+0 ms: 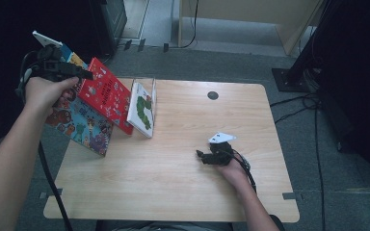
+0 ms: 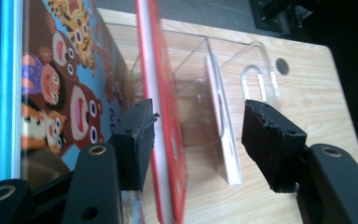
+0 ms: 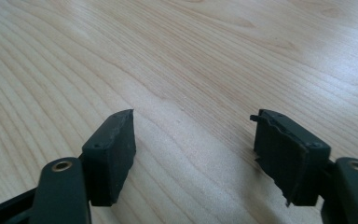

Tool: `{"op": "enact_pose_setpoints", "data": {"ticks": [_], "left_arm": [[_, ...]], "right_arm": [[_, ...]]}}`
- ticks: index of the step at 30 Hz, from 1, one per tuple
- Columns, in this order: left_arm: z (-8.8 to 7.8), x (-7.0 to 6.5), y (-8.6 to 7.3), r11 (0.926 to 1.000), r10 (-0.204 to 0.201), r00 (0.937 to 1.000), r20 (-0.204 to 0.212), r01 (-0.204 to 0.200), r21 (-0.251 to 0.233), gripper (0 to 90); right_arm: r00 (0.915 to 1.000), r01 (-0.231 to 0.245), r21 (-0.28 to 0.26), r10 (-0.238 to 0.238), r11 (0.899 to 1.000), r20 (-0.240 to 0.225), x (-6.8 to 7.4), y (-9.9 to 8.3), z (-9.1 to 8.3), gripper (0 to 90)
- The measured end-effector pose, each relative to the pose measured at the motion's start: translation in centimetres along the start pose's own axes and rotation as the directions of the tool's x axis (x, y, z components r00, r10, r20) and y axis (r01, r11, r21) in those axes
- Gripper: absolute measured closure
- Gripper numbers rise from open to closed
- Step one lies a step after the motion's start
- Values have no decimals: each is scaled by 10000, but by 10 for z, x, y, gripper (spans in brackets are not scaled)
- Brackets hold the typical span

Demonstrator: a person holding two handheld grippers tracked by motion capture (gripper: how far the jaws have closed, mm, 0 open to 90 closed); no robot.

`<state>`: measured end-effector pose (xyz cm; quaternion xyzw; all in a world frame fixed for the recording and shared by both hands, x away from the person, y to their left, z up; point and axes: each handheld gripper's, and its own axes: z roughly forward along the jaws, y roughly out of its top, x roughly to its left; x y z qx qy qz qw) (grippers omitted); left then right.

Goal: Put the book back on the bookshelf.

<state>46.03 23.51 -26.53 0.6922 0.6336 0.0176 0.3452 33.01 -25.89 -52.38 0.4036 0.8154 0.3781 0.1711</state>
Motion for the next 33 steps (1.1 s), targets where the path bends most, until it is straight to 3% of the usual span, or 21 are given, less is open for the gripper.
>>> {"op": "enact_pose_setpoints", "data": {"ticks": [7,11,14,19,30,33], "left_arm": [[-8,-16,-16,9981,617,9981,45,-617,68,431],[-5,-23,-26,9979,623,9974,355,-628,124,420],[0,-28,-36,9964,821,9959,372,-827,166,420],[8,-31,-57,9951,973,9925,746,-985,127,420],[29,-32,-100,9888,1462,9878,537,-1475,217,416],[39,-31,-111,9901,1381,9877,739,-1397,170,414]], "right_arm": [[9999,99,43,-99,9999,-73,0,-1,0,253],[9999,124,44,-124,9999,-108,0,0,0,244],[9999,108,72,-107,9999,-124,0,0,0,240],[9998,129,81,-128,9999,-158,0,0,0,233],[9996,200,145,-197,9997,-198,-1,3,4,204],[9995,236,139,-233,9996,-203,-1,3,4,202]]}}
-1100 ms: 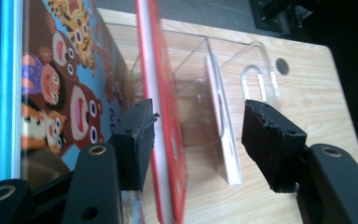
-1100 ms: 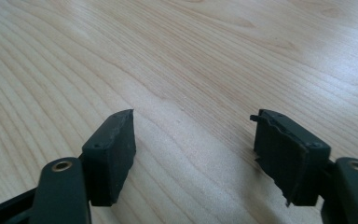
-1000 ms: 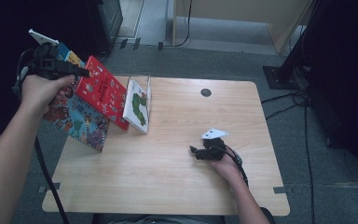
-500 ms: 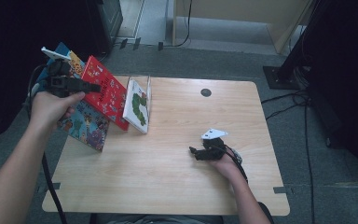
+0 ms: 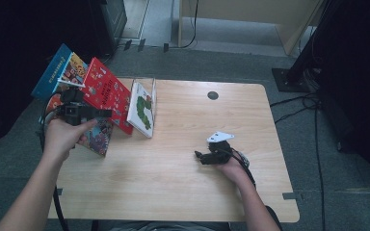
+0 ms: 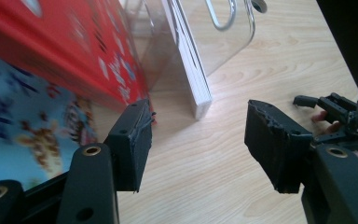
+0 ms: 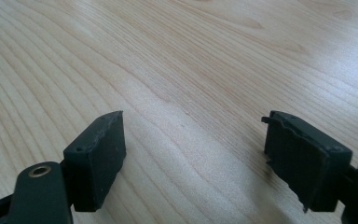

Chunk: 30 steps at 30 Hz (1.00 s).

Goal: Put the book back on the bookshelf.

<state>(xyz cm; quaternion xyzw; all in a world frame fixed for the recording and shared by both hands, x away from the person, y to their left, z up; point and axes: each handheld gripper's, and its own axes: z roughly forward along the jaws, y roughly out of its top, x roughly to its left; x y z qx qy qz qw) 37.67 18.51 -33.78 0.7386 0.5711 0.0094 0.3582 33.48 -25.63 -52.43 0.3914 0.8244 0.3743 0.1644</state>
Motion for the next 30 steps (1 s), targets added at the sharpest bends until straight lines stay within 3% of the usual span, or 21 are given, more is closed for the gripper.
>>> {"op": "enact_pose_setpoints", "data": {"ticks": [11,14,19,24,30], "left_arm": [[46,-5,-36,9979,211,9990,382,-234,598,411],[60,-6,-47,9956,519,9985,171,-531,775,403],[82,-4,-63,9933,482,9967,648,-547,1019,396],[96,-5,-76,9921,508,9952,837,-599,1102,392],[110,-8,-86,9827,1252,9902,619,-1324,1299,379]], "right_arm": [[10000,-5,11,5,10000,-13,0,0,0,196],[10000,8,20,-8,10000,-17,0,0,0,194],[10000,11,16,-11,10000,-21,0,0,0,194],[10000,15,22,-15,10000,-16,0,0,0,194],[10000,18,13,-18,10000,-16,0,0,0,194]]}}
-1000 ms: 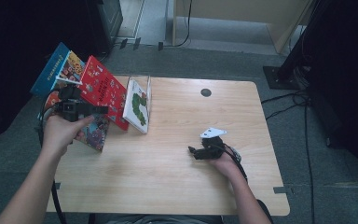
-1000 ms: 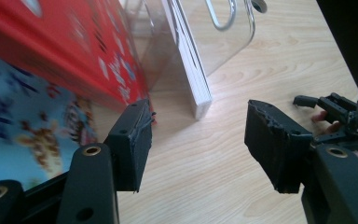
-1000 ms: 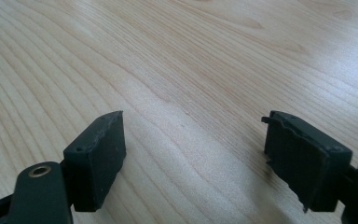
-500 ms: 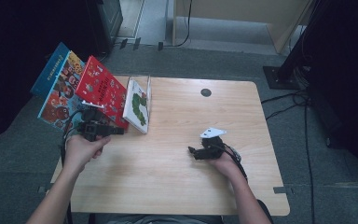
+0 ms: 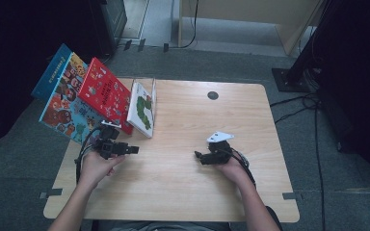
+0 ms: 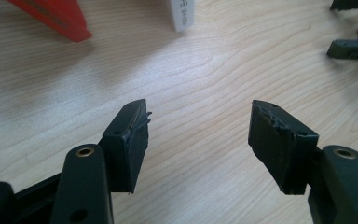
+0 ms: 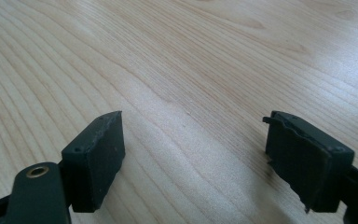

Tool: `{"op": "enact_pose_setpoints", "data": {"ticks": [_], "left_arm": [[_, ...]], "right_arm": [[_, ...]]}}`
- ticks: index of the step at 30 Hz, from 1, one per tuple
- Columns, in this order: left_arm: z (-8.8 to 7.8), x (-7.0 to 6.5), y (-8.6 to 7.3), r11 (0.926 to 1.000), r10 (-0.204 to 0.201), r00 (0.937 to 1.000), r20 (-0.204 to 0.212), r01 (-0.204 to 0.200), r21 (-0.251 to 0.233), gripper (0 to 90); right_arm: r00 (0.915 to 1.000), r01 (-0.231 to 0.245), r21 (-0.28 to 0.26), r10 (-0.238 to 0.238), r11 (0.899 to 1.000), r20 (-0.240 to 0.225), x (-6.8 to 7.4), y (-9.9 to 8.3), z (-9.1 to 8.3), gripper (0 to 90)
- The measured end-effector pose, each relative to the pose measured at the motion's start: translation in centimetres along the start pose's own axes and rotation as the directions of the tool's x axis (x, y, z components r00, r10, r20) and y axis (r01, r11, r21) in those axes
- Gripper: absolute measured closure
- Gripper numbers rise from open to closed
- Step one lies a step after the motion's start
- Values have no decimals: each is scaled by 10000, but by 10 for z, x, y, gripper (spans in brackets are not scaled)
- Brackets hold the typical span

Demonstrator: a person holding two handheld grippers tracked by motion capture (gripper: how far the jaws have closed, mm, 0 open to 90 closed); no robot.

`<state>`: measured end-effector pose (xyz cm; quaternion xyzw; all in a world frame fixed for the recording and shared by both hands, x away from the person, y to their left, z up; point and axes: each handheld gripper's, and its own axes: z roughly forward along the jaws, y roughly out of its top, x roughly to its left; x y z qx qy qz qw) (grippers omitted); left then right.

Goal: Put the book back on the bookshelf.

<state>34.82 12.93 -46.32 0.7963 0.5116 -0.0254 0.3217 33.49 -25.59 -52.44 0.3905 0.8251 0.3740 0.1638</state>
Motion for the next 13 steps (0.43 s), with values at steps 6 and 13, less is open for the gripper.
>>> {"op": "enact_pose_setpoints", "data": {"ticks": [6,13], "left_arm": [[12,4,-11,9998,-214,9987,456,216,-34,378],[18,7,-21,10000,-79,9993,378,80,-41,370]], "right_arm": [[10000,8,2,-8,10000,2,0,0,0,194],[10000,-3,0,3,10000,-2,0,0,0,192]]}}
